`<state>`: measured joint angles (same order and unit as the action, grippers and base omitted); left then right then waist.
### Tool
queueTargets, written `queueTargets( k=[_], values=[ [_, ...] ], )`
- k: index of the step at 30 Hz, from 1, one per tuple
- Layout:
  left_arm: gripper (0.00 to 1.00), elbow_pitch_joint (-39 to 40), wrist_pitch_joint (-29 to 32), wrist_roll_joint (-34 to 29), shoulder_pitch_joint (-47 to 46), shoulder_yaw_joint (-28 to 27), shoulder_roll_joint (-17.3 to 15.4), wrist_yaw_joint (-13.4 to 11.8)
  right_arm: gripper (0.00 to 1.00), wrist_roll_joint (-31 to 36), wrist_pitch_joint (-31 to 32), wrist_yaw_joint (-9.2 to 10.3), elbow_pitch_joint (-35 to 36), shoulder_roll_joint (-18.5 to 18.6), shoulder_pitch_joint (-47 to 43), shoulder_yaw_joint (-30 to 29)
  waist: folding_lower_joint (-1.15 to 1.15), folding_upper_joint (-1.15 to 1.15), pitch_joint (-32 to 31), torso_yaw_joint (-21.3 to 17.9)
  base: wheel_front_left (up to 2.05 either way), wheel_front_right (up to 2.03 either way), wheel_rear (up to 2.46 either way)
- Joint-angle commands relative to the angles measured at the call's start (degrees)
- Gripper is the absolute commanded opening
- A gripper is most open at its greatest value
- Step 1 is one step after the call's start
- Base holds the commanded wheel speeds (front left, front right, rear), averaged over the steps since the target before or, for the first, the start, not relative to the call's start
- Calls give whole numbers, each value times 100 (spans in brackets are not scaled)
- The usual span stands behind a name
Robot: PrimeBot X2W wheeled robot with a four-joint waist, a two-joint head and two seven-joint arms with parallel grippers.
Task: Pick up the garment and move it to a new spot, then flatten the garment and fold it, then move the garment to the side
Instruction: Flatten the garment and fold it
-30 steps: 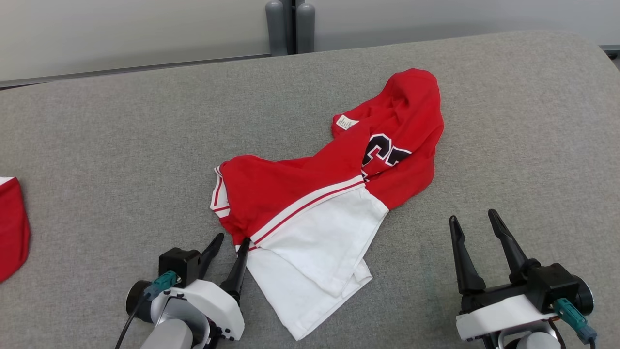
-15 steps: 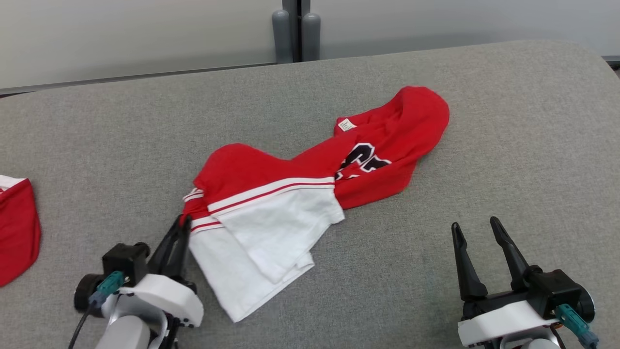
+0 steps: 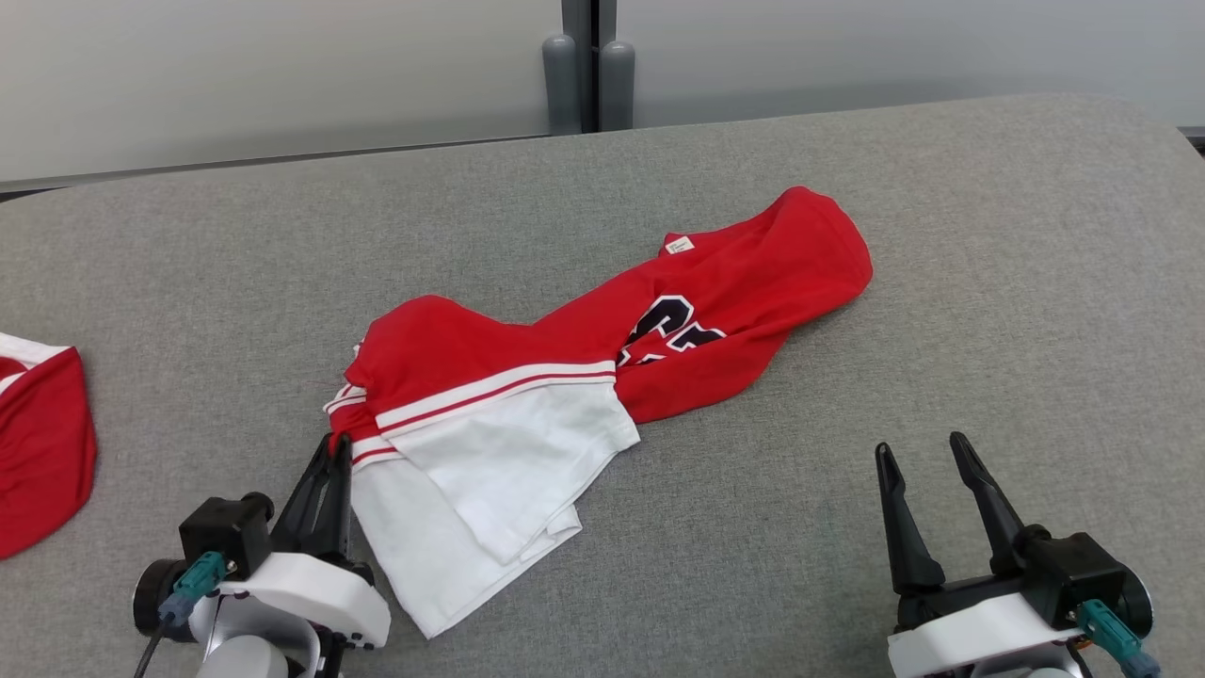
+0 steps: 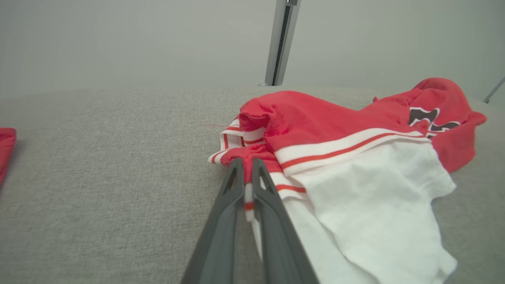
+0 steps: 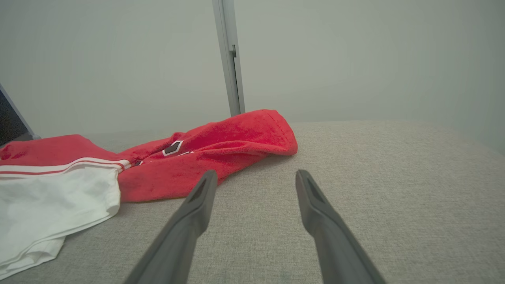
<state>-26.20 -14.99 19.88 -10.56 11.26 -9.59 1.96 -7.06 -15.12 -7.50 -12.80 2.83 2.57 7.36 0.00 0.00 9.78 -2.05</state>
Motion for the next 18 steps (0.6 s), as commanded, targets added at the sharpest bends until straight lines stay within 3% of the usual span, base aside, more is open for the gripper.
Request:
queueTargets(
  k=[1, 5, 8, 13, 18],
  values=[
    [0, 151, -27, 112, 46, -70, 77, 100, 100, -27, -5, 2, -1, 10, 13, -9, 0, 0, 6, 5, 0, 0, 0],
    [0, 660, -26, 523, -118, 42, 276, 425, 100, -44, -5, 2, -28, 11, 11, 3, 0, 0, -25, 0, 0, 0, 0],
    [0, 1002, 142, 751, -347, 301, 326, 512, 100, -61, -5, 2, -53, 11, -2, 31, 0, 0, -73, -33, 0, 0, 0],
    [0, 1976, 1060, 1611, -1226, 1189, 268, 558, 100, -146, -5, 2, -41, 11, 109, 132, 0, 0, -138, -285, 0, 0, 0],
    [0, 2437, 2129, 2704, -2471, 1535, 349, 562, 100, -286, -5, 3, -15, 13, 236, 186, 0, 0, -54, -714, 0, 0, 0]
  ],
)
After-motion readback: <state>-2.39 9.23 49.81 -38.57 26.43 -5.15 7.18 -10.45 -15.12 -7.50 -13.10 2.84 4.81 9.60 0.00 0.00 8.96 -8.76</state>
